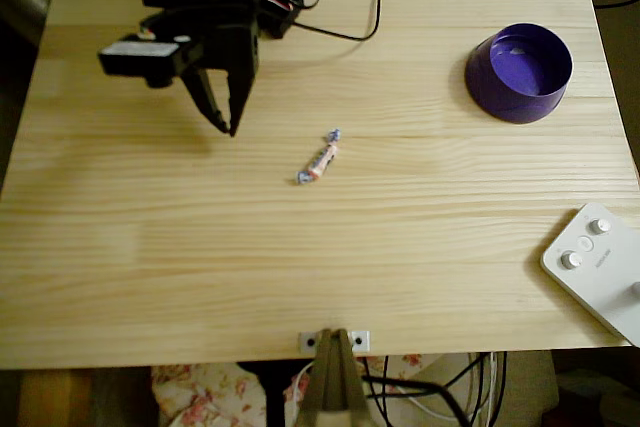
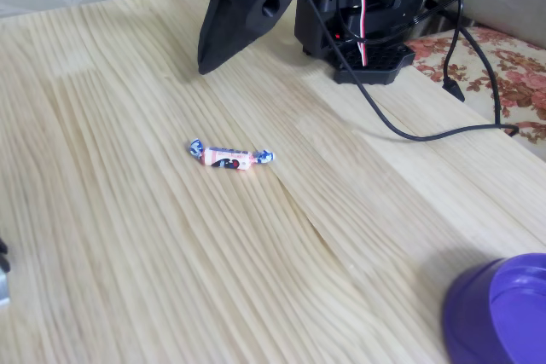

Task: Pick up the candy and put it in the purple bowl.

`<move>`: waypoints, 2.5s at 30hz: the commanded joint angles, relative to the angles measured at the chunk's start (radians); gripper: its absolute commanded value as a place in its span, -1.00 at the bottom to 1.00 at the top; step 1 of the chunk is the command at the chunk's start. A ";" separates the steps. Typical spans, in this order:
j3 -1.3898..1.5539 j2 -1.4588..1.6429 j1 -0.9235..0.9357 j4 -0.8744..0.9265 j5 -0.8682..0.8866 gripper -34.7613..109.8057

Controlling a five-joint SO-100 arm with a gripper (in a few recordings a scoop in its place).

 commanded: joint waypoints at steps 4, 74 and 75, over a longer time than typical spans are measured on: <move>-0.009 0.029 0.015 -0.005 -0.003 -0.53; -0.318 -0.084 -0.202 0.129 -0.064 -0.53; -0.351 -0.109 -0.202 0.132 -0.061 -0.53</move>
